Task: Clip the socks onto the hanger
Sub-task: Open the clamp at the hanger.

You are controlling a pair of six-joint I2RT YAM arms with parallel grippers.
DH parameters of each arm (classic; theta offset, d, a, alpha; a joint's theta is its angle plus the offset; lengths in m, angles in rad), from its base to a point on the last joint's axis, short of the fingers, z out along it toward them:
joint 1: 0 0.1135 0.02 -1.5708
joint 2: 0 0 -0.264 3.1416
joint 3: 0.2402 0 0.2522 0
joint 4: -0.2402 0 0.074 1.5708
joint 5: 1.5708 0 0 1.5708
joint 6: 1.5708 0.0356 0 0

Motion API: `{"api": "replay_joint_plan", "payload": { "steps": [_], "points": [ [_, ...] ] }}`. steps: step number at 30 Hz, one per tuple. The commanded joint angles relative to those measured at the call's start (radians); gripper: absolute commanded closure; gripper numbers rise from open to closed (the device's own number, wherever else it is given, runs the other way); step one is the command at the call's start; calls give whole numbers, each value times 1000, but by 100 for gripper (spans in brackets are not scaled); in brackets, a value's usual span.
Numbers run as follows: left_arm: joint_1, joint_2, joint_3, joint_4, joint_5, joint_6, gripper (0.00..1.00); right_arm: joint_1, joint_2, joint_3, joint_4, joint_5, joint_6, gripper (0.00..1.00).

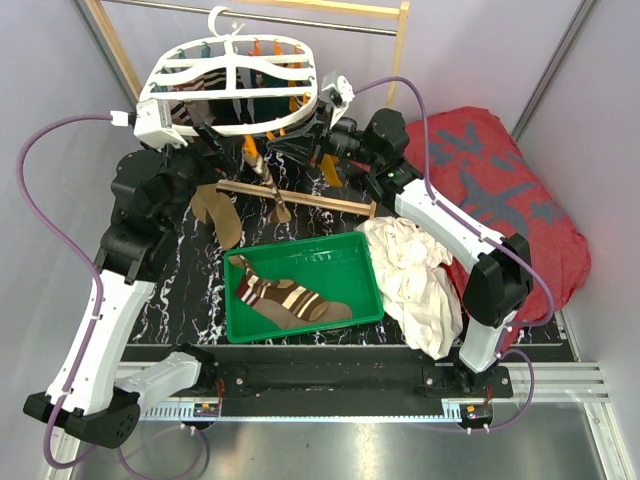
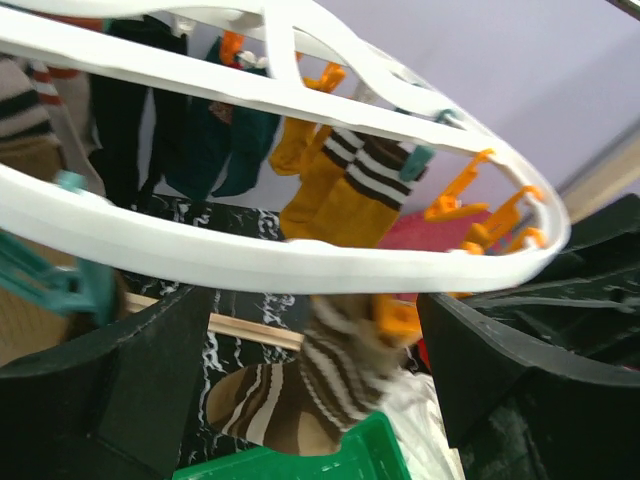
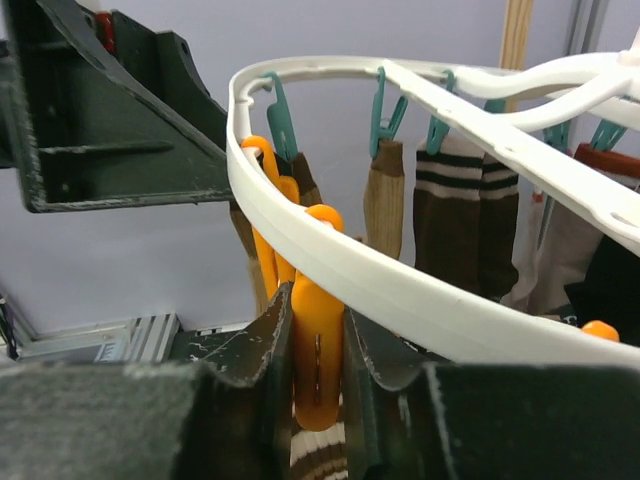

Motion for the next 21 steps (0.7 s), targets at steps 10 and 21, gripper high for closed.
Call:
{"api": "replay_joint_plan", "payload": {
  "steps": [10,21],
  "points": [
    [3,-27,169,-58,342,-110,12,128,-142,-53,-159,299,-197,82],
    [3,-10,166,-56,445,-218,16,170,-109,-19,-219,368,-213,77]
  ]
}}
